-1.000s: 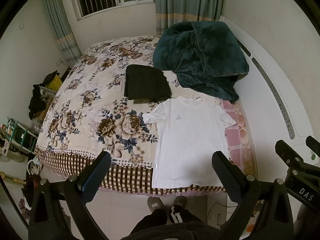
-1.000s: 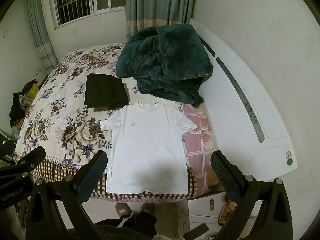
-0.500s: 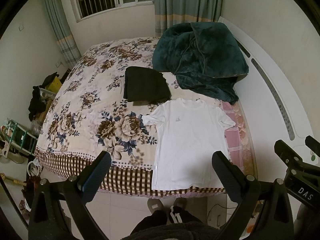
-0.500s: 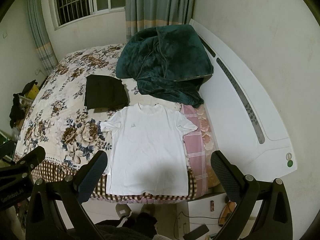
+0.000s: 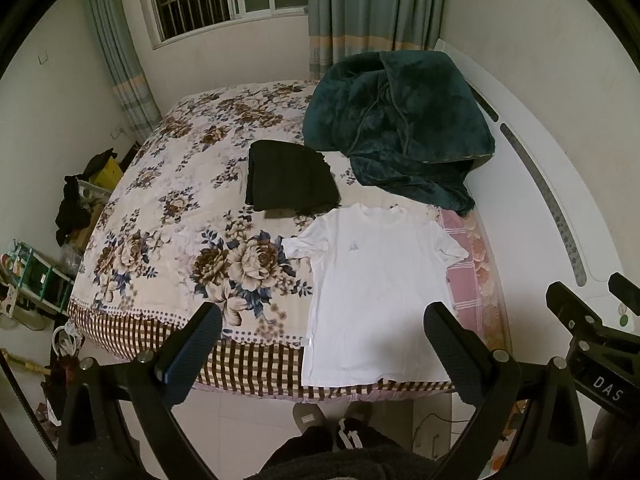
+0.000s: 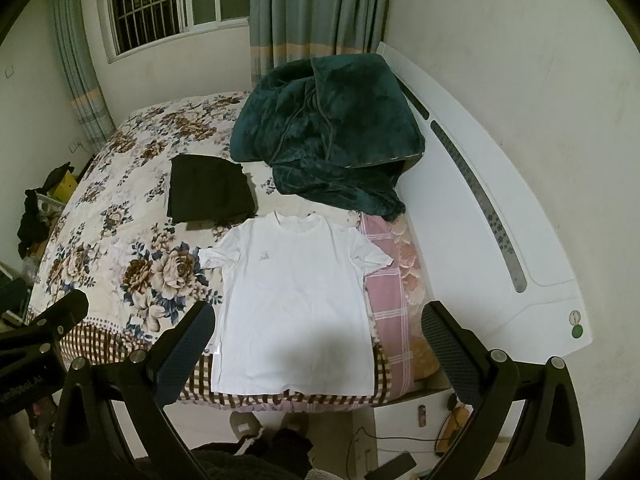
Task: Fold small clothes
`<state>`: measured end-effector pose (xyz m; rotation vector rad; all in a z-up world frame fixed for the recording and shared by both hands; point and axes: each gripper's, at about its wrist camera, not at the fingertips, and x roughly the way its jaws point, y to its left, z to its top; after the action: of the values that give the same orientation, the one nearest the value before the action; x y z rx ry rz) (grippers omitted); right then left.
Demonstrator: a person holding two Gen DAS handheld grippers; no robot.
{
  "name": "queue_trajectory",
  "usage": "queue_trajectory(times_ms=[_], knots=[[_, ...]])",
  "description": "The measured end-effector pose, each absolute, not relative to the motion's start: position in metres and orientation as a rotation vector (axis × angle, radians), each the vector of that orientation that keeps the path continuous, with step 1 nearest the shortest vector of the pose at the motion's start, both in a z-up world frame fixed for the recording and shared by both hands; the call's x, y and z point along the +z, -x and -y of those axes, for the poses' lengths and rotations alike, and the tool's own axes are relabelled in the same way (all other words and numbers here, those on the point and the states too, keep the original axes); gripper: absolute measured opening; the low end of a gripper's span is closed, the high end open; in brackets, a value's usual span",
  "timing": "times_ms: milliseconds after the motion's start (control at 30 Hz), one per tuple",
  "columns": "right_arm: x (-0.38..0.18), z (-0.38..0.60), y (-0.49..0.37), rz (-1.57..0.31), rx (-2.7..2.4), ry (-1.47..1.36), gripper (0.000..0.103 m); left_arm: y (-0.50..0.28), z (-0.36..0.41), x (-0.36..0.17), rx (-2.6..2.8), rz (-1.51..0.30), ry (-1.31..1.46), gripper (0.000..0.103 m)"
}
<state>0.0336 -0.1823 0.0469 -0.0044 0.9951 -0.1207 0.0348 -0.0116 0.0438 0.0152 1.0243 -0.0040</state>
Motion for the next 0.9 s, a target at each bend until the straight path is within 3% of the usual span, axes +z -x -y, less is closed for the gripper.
queue_trajectory(times_ms=[233, 433, 633, 900], knots=[[0.043, 0.187, -0.042, -0.999, -0.141, -0.009, 0.103, -0.032, 0.011, 0.036, 0.004, -0.999, -0.015, 0.103], [0.000, 0.216, -0.083, -1.023, -0.240, -0.105, 0.103, -0.072, 0.004, 0.000, 0.037, -0.956, -0.044, 0.103], [-0.106, 0.278, -0.135, -1.085, -0.419, -0.213, 0.103, -0.137, 0.014, -0.084, 0.064, -1.000, -0.104, 0.103], [-0.299, 0.409, -0.210, -1.240, -0.559, -0.460, 0.103, -0.237, 0.060, -0.232, 0.132, -1.164, -0.174, 0.103]])
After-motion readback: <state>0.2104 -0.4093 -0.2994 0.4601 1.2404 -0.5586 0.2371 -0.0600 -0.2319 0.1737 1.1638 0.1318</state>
